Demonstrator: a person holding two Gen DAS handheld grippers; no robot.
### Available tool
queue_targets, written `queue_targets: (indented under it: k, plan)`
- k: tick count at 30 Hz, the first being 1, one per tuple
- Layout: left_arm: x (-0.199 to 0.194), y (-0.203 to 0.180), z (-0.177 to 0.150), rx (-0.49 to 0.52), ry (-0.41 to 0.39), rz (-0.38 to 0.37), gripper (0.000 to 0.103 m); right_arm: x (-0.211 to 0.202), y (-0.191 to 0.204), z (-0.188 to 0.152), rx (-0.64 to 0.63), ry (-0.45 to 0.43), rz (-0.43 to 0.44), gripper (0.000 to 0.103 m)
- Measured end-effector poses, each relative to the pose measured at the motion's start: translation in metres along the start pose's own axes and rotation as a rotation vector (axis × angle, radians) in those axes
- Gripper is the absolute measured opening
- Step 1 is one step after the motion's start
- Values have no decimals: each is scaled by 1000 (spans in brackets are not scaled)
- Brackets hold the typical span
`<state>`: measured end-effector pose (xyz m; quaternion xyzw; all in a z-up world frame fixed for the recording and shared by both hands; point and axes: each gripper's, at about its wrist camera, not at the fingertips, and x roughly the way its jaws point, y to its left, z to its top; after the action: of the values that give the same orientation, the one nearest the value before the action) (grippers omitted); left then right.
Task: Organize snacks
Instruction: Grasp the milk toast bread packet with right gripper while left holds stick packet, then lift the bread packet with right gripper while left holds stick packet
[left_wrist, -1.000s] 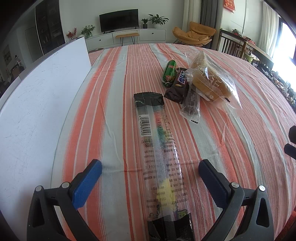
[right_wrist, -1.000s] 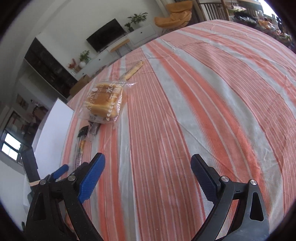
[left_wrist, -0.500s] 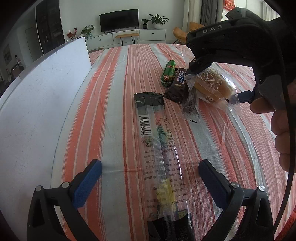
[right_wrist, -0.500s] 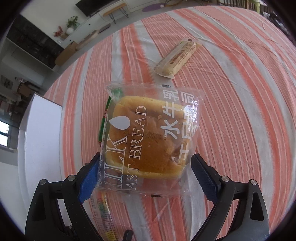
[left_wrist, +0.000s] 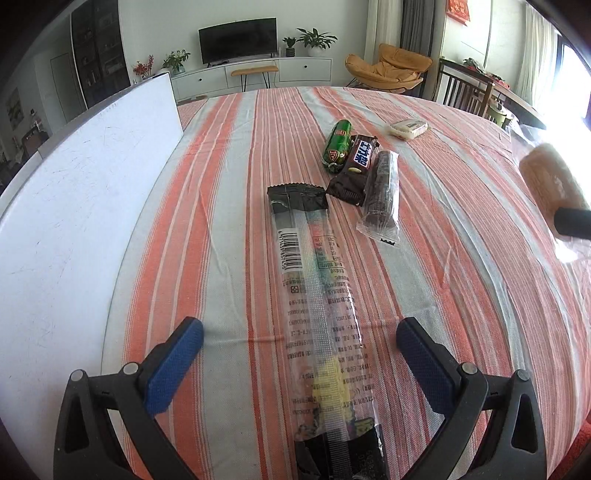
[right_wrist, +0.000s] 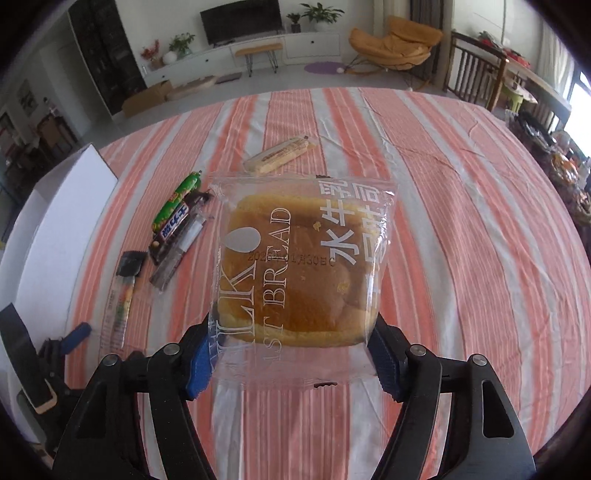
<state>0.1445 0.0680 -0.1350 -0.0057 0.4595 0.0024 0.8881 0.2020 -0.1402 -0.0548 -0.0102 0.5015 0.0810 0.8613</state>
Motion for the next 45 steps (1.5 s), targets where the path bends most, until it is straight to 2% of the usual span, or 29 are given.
queue_targets:
  k: [5,7,10,14,45]
  plan:
    - [-1,0,0,0,0,1,103,2,5,-64,-47,23,-41,75]
    - [-1,0,0,0,0,1,103,10,3,-79,-6,16,-22,83]
    - [-1,0,0,0,0,1,103,13,4,-89,16,-49,-51,91]
    - [-1,0,0,0,0,1,103,17,1,-95,4,-86,-66,96]
    - [-1,0,0,0,0,2,103,21,5,-101,7,-111,-67,98]
